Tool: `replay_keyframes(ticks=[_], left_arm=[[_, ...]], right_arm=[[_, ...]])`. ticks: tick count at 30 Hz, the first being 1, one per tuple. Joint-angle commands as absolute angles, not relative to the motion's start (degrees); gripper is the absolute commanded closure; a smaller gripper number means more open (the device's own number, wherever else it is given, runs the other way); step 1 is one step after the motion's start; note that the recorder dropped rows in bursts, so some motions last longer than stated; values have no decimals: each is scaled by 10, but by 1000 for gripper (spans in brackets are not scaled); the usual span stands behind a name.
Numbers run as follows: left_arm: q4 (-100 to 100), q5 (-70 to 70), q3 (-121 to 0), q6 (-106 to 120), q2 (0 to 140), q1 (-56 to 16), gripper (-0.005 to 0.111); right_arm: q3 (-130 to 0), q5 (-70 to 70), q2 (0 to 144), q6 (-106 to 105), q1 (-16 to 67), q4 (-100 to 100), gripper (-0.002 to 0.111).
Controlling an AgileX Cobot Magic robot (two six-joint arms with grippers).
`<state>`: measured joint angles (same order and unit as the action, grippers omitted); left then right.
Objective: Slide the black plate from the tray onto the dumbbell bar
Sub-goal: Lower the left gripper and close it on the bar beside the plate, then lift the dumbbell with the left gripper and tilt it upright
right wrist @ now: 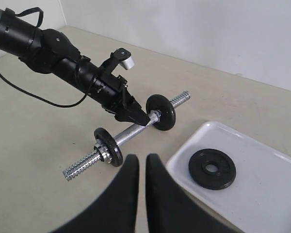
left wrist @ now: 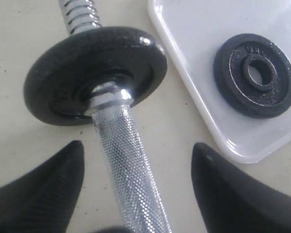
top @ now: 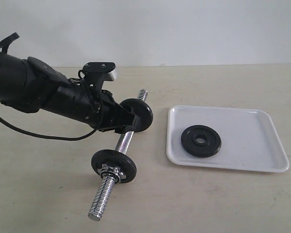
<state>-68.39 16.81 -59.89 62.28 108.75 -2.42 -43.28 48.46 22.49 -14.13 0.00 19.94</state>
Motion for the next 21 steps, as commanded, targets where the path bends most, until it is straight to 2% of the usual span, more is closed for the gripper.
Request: replay_keyframes(ticks=[1,15,21], left_arm=[[-682,190,-604,625,1116,-27,45],[-718,177,-657,625,1178,-34,44],[-715,191,-663,625,1208,-34,51]], right_arm=[[-435,482,227,-143,0,202,107],[-435,482,227,-143,0,188,107],[-435,483,227,-155,0,159,107]])
